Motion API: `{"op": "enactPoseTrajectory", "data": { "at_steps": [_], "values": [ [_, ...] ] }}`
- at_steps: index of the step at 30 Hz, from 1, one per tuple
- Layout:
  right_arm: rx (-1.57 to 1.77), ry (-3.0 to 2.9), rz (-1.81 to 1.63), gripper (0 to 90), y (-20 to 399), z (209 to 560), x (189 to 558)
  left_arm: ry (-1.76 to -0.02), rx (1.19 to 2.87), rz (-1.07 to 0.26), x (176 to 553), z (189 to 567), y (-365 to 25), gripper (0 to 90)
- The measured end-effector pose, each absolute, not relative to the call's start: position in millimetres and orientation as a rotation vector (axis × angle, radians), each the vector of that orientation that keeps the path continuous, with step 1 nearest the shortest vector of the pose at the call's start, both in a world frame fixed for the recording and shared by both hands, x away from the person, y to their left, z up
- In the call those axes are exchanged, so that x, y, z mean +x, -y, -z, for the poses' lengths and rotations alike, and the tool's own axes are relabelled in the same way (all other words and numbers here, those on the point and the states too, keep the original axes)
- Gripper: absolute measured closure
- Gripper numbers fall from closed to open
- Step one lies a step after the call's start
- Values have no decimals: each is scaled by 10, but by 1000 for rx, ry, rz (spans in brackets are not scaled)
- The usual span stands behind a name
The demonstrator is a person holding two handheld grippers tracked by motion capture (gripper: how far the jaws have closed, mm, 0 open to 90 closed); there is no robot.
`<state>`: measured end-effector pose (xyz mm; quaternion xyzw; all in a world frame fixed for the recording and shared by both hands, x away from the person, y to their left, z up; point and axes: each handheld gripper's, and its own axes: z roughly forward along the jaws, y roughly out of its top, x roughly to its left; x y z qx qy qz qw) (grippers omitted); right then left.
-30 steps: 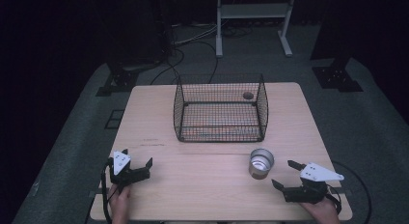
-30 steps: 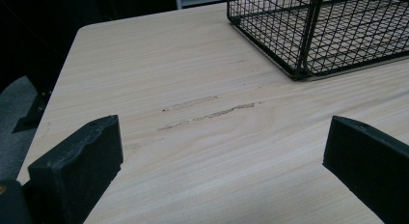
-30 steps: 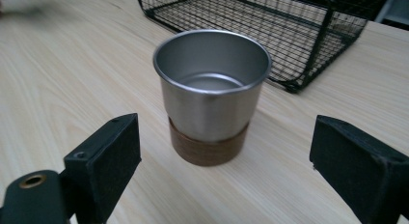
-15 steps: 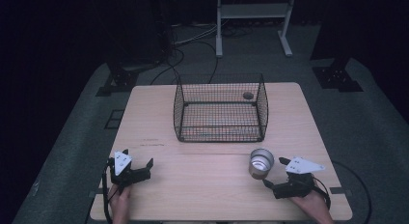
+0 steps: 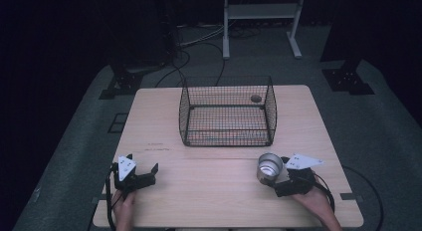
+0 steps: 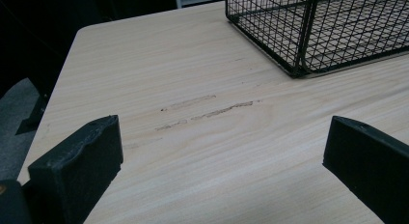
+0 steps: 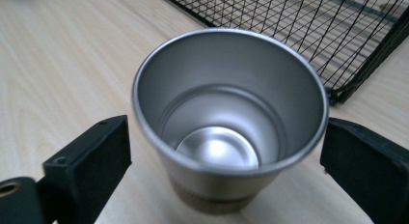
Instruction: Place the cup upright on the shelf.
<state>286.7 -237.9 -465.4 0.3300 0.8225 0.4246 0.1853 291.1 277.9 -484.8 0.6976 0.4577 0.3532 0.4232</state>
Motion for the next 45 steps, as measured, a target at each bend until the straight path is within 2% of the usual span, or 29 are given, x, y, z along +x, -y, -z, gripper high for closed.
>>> {"op": "enactPoseTrajectory", "data": {
  "at_steps": [2,4,5,9,22,45],
  "values": [
    [942,-2306,-1194,51,2356,4665,2908,-1148,1743,-882,2910,4848,-2781,0],
    [950,-2314,-1199,82,2347,4688,2947,-1149,1743,-883,2909,4847,-2783,0],
    [922,-2322,-1209,135,2332,4697,2950,-1146,1742,-883,2908,4847,-2782,0],
    [915,-2320,-1216,174,2310,4692,2950,-1146,1744,-884,2908,4847,-2780,0],
    [922,-2337,-1227,178,2281,4598,2926,-1146,1742,-885,2906,4847,-2781,0],
    [847,-2349,-1288,178,2076,3813,3160,-1123,1737,-889,2885,4848,-2781,0]
  ]
}}
